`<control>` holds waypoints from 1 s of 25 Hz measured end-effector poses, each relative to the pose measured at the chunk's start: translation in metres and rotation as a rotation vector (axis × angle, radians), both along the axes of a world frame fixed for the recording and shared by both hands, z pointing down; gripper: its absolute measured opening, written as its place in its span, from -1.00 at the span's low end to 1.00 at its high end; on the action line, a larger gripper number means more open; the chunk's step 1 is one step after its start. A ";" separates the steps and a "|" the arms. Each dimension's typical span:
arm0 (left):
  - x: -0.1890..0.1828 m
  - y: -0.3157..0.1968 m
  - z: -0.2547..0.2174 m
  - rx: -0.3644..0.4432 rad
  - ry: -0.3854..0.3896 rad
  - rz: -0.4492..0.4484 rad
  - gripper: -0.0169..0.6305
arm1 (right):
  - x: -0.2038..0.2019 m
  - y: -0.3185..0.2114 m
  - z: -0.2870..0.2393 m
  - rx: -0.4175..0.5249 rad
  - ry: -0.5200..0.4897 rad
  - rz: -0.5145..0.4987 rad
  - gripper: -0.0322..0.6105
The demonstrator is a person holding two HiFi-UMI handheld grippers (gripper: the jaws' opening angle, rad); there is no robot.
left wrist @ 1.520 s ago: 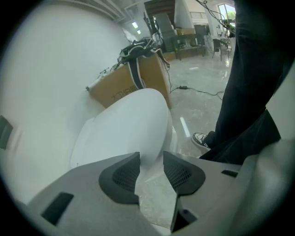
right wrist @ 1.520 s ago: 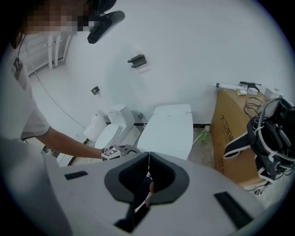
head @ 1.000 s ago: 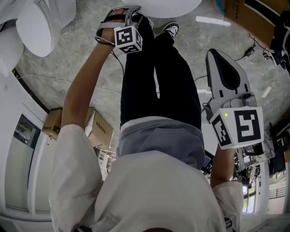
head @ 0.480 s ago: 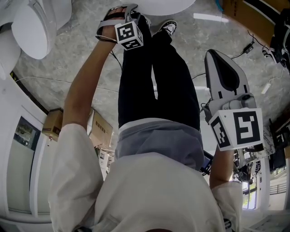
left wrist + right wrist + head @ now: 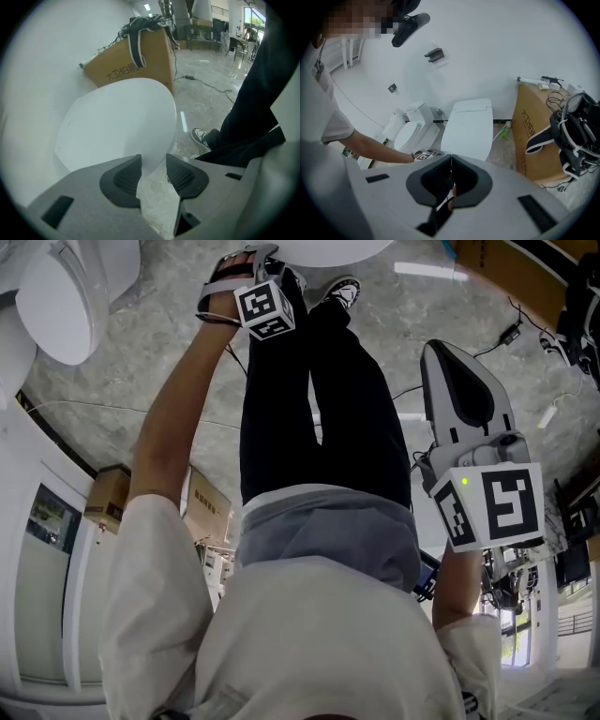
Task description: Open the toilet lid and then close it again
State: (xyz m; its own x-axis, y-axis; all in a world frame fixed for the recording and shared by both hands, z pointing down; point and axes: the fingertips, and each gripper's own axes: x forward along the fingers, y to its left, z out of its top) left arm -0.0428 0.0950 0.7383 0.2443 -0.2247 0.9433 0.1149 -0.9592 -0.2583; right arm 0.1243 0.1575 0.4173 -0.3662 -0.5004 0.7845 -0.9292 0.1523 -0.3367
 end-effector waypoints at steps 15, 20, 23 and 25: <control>-0.004 0.015 -0.021 -0.157 0.081 -0.307 -0.56 | -0.002 -0.009 -0.012 0.035 -0.007 -0.008 -0.87; 0.000 0.015 -0.045 -0.186 0.145 -0.434 -0.64 | -0.002 -0.013 -0.028 0.057 -0.007 -0.010 -0.87; 0.004 0.009 -0.062 -0.192 0.185 -0.480 -0.66 | -0.001 -0.017 -0.037 0.072 -0.002 -0.015 -0.87; 0.006 0.004 -0.075 -0.193 0.212 -0.519 -0.70 | -0.001 -0.018 -0.045 0.083 0.004 -0.019 -0.87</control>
State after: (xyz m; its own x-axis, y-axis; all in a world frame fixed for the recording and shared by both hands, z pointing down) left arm -0.0366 0.0987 0.6634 0.3360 -0.1944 0.9216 -0.4166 -0.9082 -0.0397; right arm 0.1232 0.1397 0.3727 -0.3737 -0.5565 0.7421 -0.9270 0.1975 -0.3188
